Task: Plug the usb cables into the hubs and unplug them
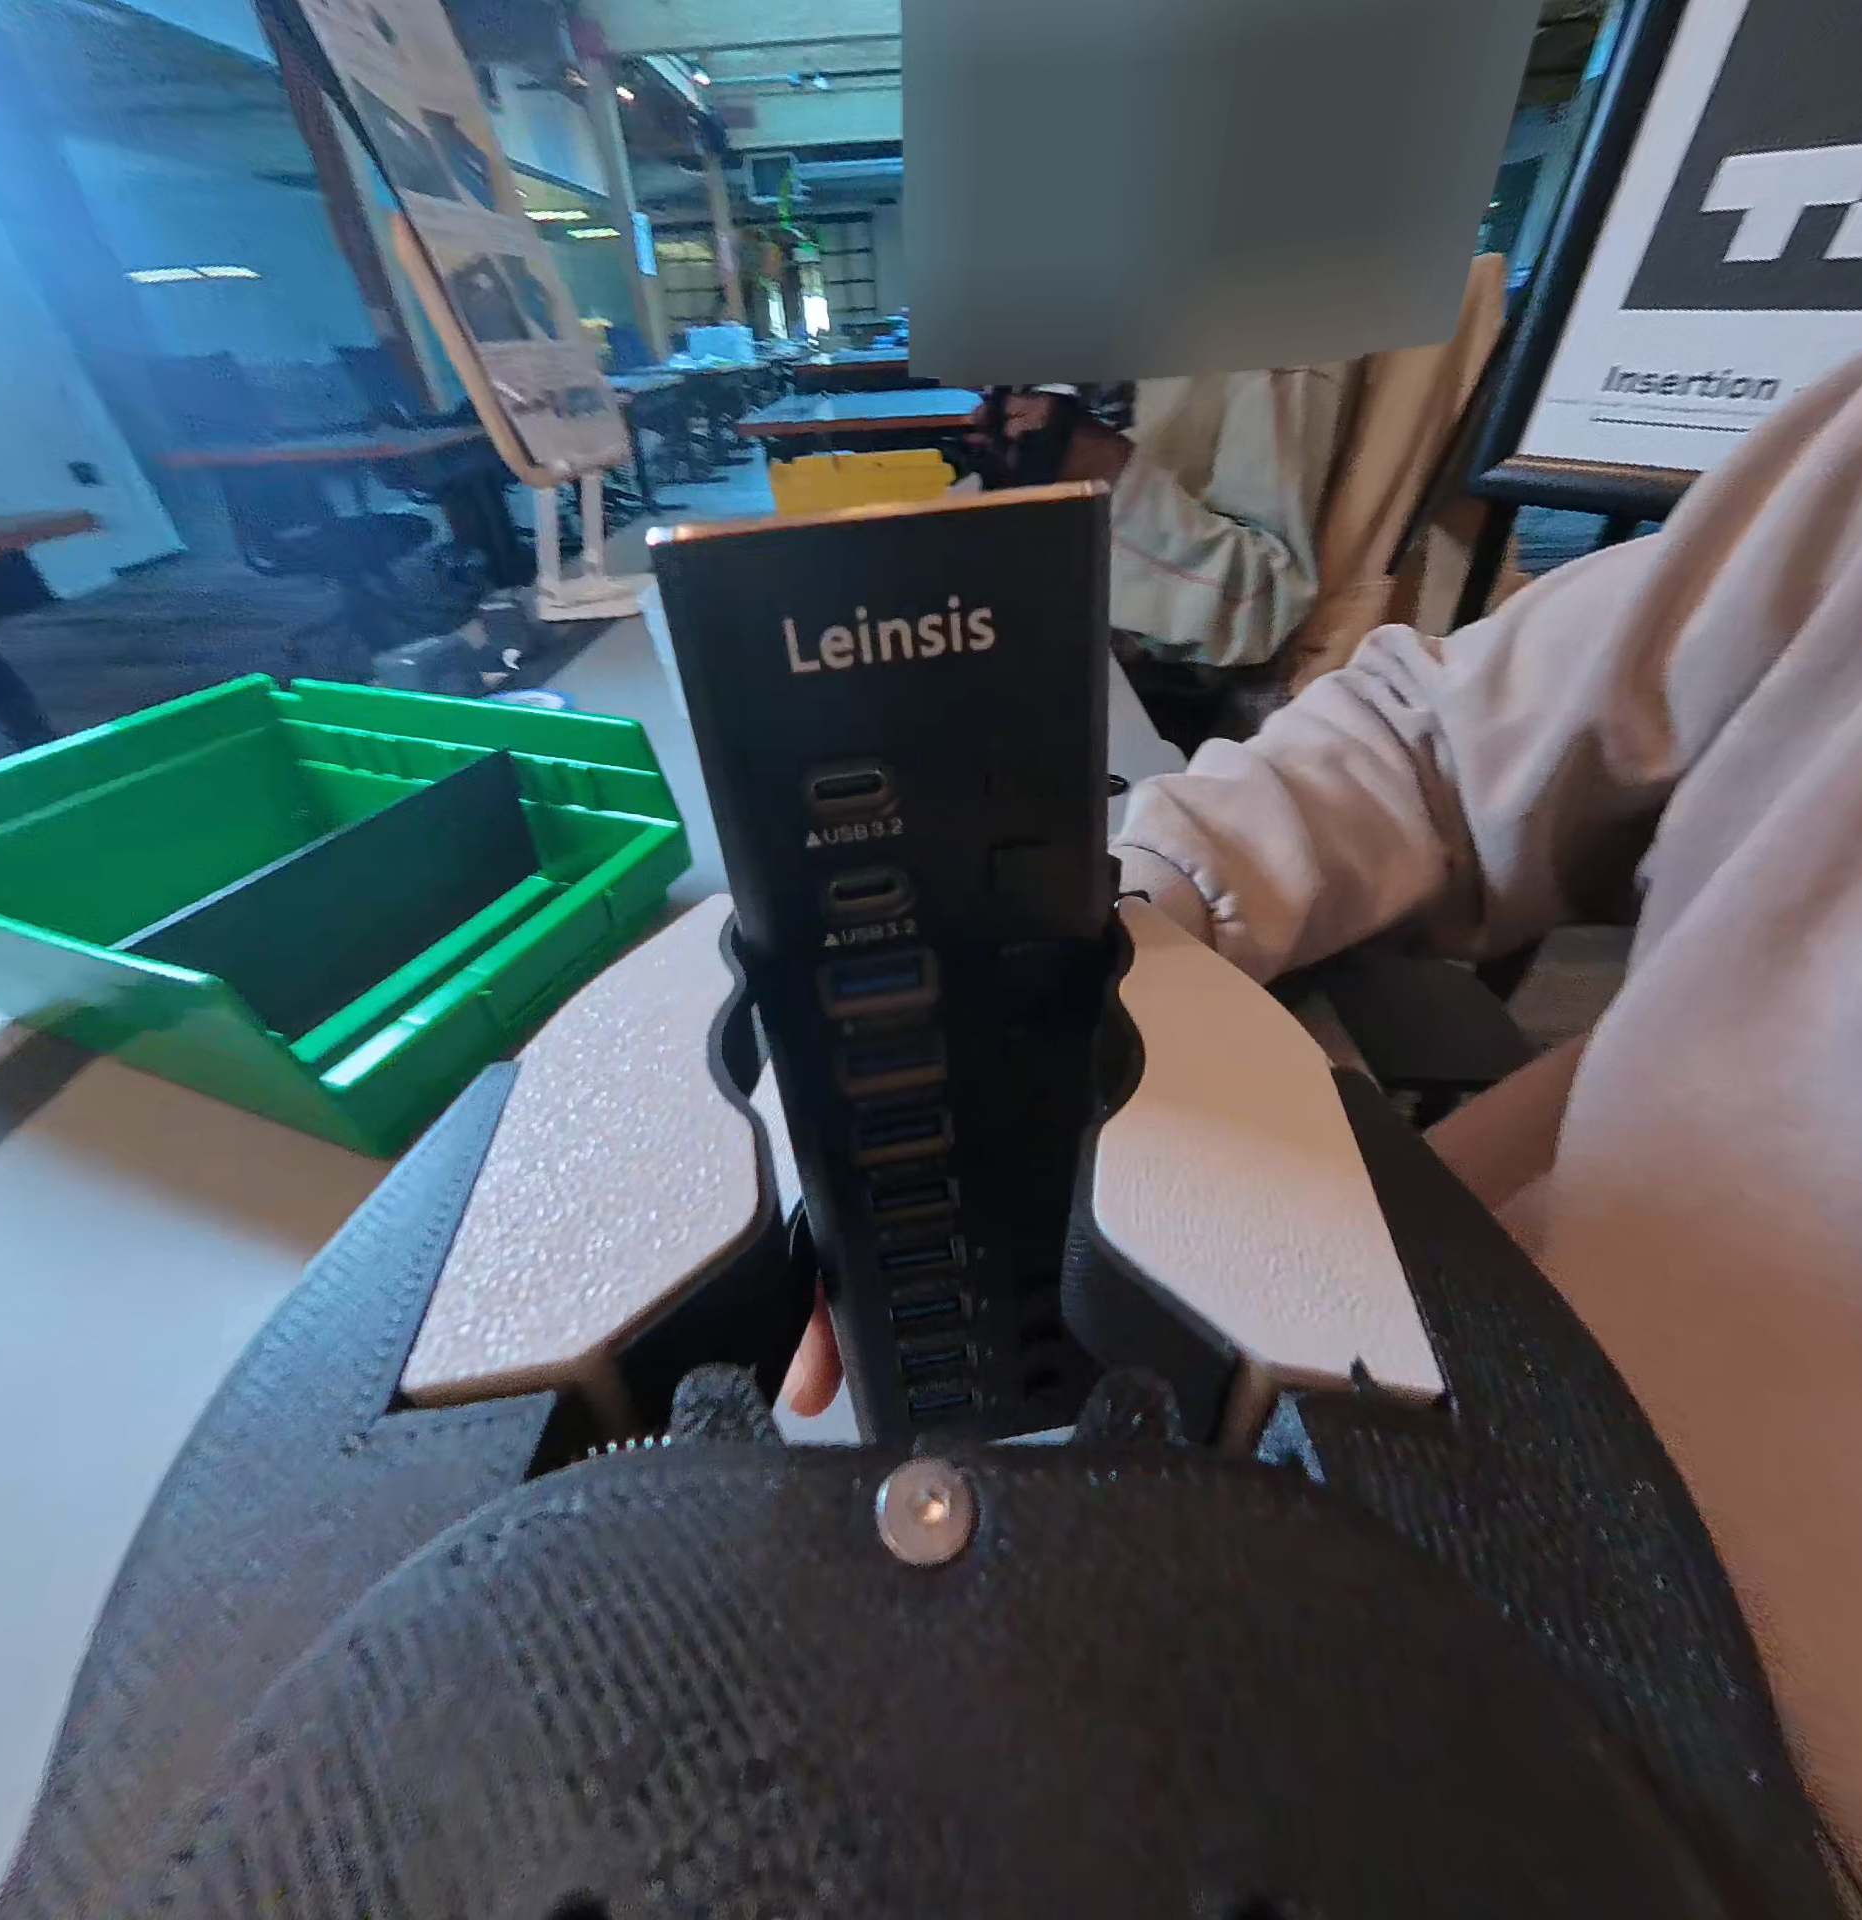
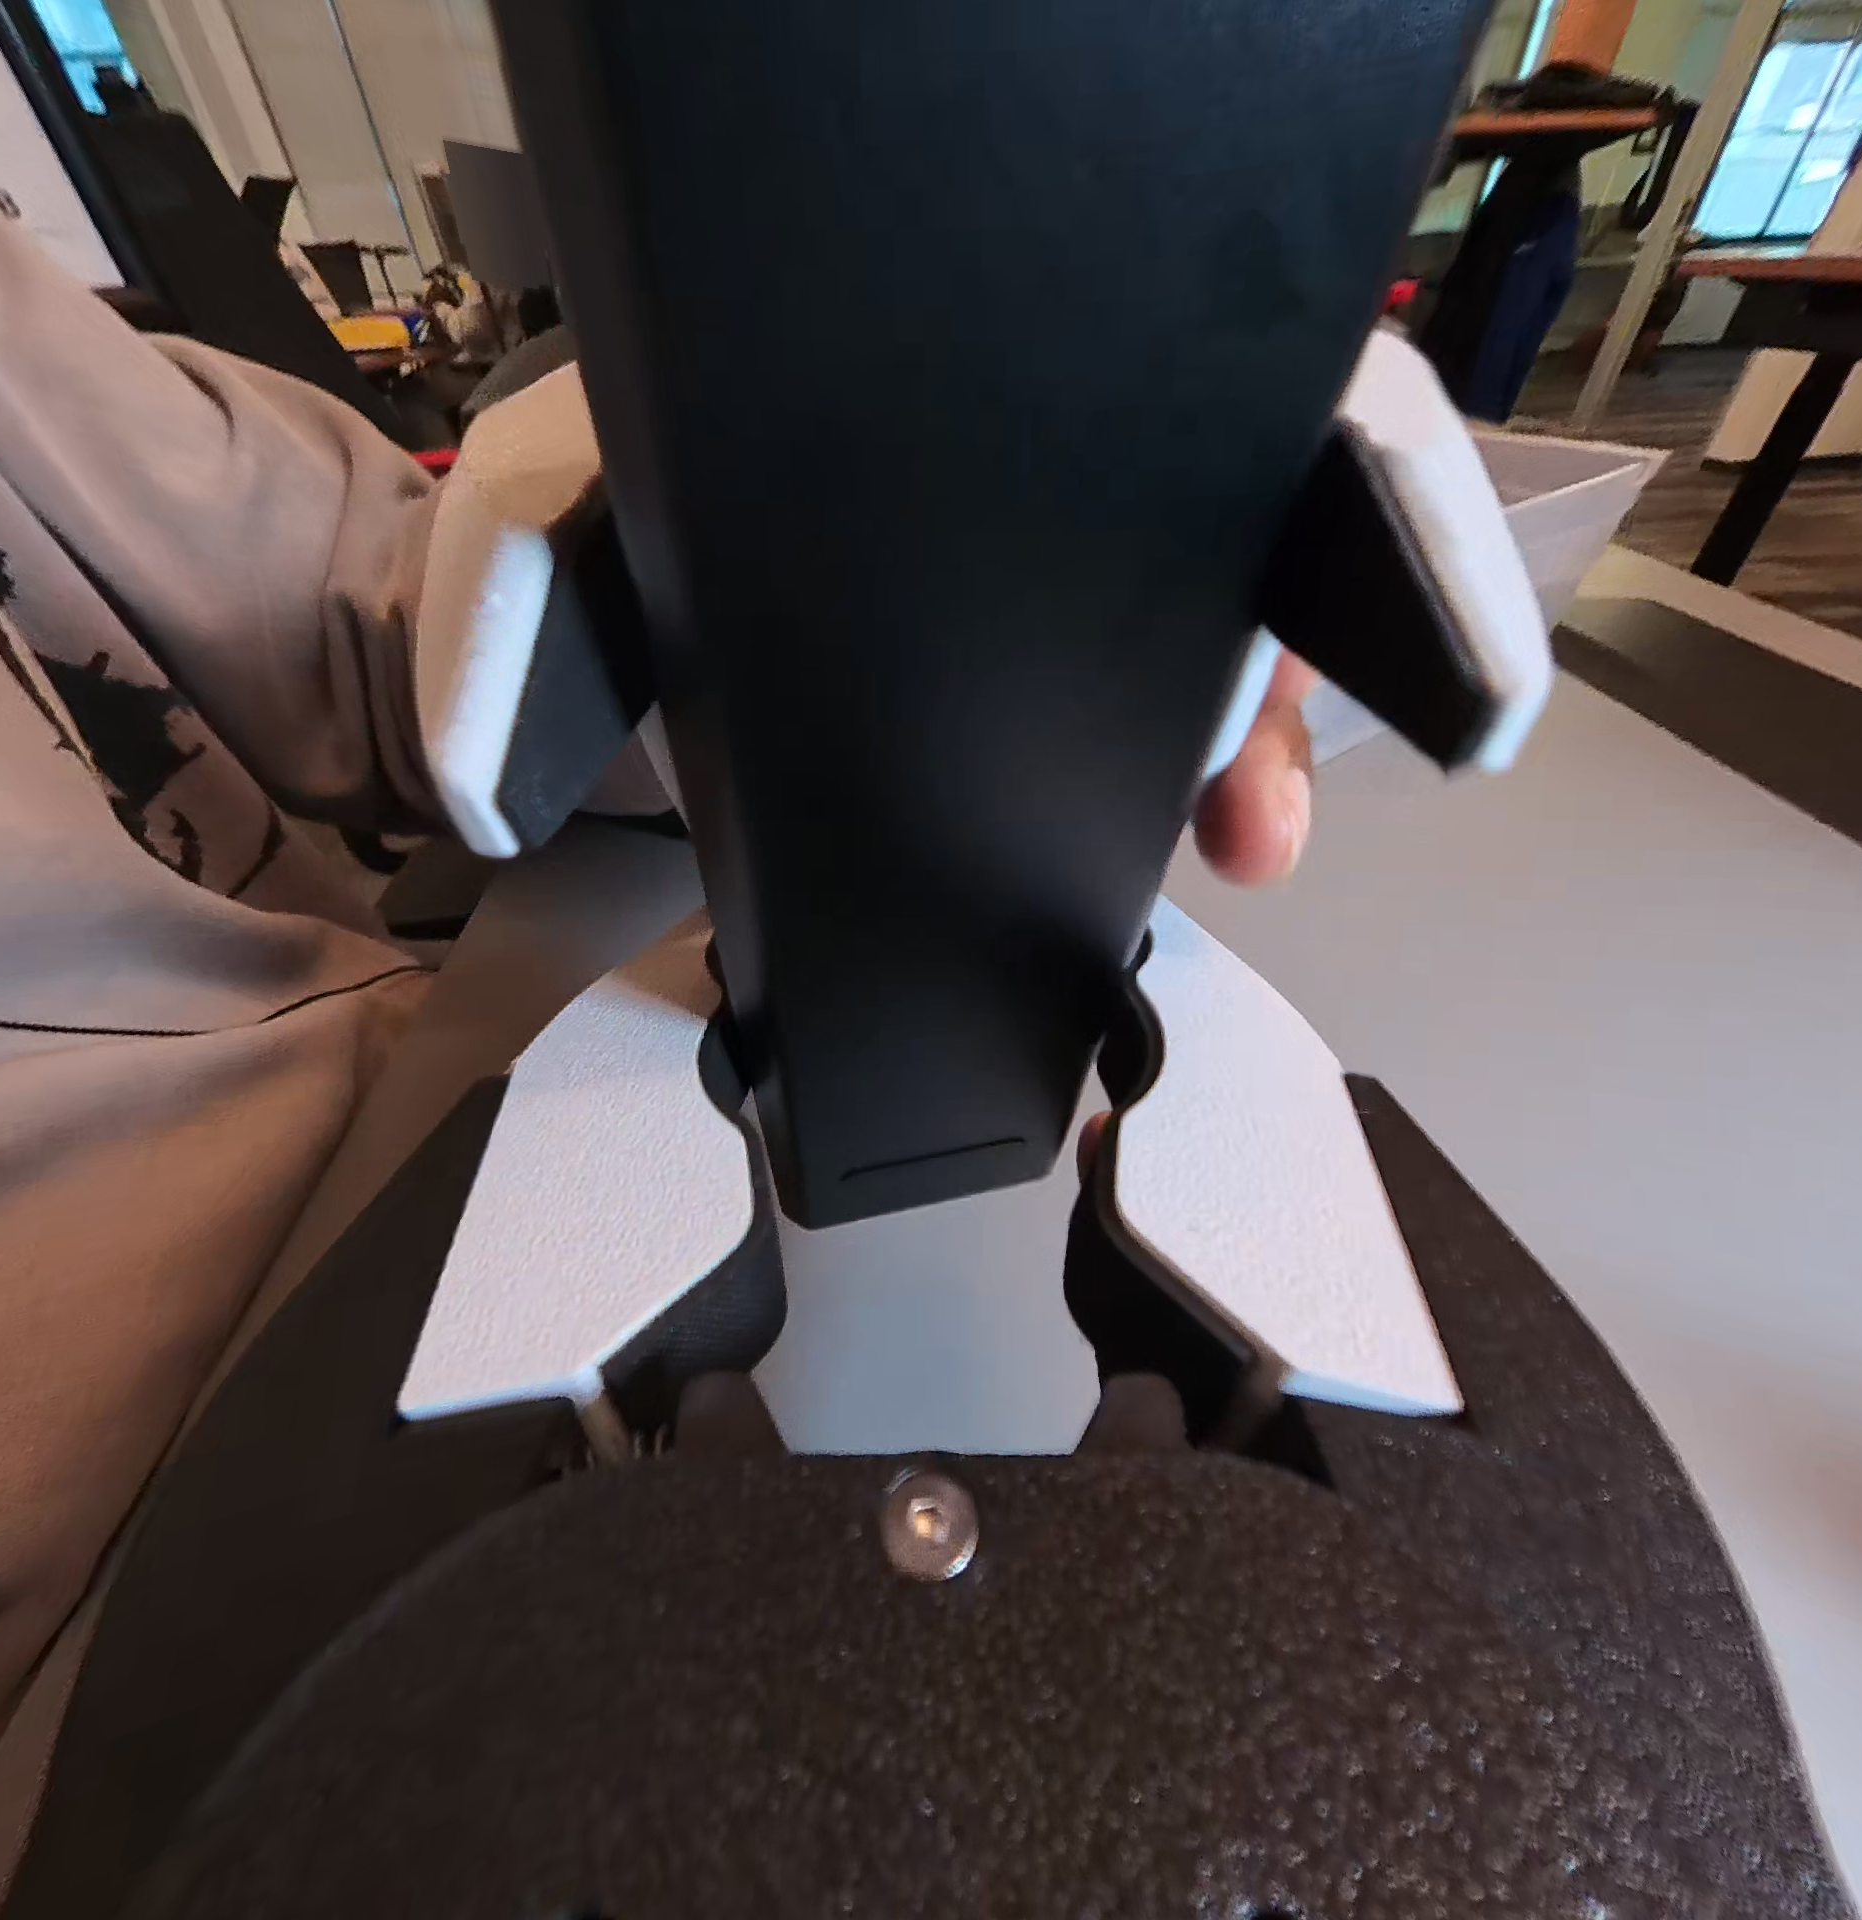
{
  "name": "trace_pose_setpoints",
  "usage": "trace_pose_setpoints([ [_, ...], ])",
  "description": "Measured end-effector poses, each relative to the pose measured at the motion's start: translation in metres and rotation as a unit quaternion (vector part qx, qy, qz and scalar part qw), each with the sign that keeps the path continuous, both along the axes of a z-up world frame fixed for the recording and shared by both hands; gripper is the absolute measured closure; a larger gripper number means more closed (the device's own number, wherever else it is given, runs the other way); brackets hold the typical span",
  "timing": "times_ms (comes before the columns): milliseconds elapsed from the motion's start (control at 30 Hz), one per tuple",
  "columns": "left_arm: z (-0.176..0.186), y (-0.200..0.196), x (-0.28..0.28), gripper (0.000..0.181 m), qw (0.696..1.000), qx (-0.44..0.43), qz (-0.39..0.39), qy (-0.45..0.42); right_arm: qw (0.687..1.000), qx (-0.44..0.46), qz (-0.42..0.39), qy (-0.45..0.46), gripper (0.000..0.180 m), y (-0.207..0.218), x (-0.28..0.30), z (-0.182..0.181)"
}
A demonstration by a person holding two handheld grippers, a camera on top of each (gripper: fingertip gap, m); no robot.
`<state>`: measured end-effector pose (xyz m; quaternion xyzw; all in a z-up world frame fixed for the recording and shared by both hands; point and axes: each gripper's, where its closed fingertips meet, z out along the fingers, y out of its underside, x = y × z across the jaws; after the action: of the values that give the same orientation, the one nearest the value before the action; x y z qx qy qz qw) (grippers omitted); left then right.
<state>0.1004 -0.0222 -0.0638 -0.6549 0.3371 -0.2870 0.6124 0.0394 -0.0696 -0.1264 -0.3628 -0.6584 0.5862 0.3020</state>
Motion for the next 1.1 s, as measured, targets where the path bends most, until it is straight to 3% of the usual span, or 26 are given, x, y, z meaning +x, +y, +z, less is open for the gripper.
trace_pose_setpoints([
  [133,0.001,-0.001,-0.004,0.118,0.997,0.042,0.034,0.054,0.999,0.029,-0.036,0.009,0.113,0.007,-0.005,0.0],
  [267,-0.012,-0.008,0.004,0.119,0.995,0.029,0.002,0.1,0.996,0.081,-0.038,-0.008,0.113,0.003,-0.006,-0.012],
  [433,-0.017,-0.009,0.011,0.119,0.996,0.008,-0.022,0.083,0.998,0.05,-0.022,0.009,0.103,-0.004,-0.001,0.001],
  [533,-0.018,-0.006,0.017,0.118,0.996,0.02,-0.012,0.087,0.999,0.045,-0.011,0.007,0.106,-0.005,0.003,0.0],
  [833,0.021,-0.019,-0.027,0.109,1.0,0.028,0.01,-0.004,0.996,-0.069,-0.009,0.058,0.108,0.013,0.014,0.036],
  [967,-0.009,-0.013,-0.047,0.099,0.999,-0.026,0.023,0.014,0.992,-0.061,-0.048,0.099,0.107,0.033,0.018,0.054],
  [1100,-0.048,-0.006,-0.021,0.101,0.997,-0.076,-0.009,0.01,0.991,-0.064,-0.063,0.104,0.107,0.035,0.014,0.052],
])
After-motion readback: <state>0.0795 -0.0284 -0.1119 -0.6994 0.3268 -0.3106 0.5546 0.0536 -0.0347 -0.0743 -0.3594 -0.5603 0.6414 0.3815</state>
